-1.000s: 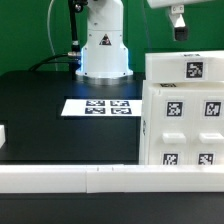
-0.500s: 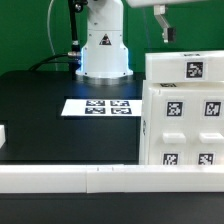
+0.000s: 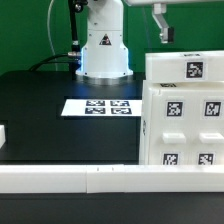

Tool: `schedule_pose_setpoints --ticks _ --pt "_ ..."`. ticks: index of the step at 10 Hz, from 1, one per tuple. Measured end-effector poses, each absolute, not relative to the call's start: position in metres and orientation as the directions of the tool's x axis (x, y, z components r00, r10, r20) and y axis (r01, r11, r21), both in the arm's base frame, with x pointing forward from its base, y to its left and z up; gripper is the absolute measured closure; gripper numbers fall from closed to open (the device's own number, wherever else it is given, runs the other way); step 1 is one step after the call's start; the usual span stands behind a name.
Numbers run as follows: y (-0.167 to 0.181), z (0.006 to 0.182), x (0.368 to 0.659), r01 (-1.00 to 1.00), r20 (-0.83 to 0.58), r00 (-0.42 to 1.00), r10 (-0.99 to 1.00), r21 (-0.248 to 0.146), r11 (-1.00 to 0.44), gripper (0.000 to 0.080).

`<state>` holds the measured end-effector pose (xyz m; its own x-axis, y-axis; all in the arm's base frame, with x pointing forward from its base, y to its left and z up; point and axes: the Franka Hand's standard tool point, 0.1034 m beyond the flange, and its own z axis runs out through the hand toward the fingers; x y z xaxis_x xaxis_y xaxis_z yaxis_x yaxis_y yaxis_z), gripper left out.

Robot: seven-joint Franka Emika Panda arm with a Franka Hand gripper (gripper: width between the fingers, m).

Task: Assemble cabinet

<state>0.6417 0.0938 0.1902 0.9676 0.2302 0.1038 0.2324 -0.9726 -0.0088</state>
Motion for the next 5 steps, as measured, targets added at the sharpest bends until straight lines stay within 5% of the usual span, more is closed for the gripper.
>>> schedule_pose_setpoints --ticks 5 --pt "0.0846 0.1830 0.6443 0.606 0.045 0.793 0.608 0.047 -0.794 0.0004"
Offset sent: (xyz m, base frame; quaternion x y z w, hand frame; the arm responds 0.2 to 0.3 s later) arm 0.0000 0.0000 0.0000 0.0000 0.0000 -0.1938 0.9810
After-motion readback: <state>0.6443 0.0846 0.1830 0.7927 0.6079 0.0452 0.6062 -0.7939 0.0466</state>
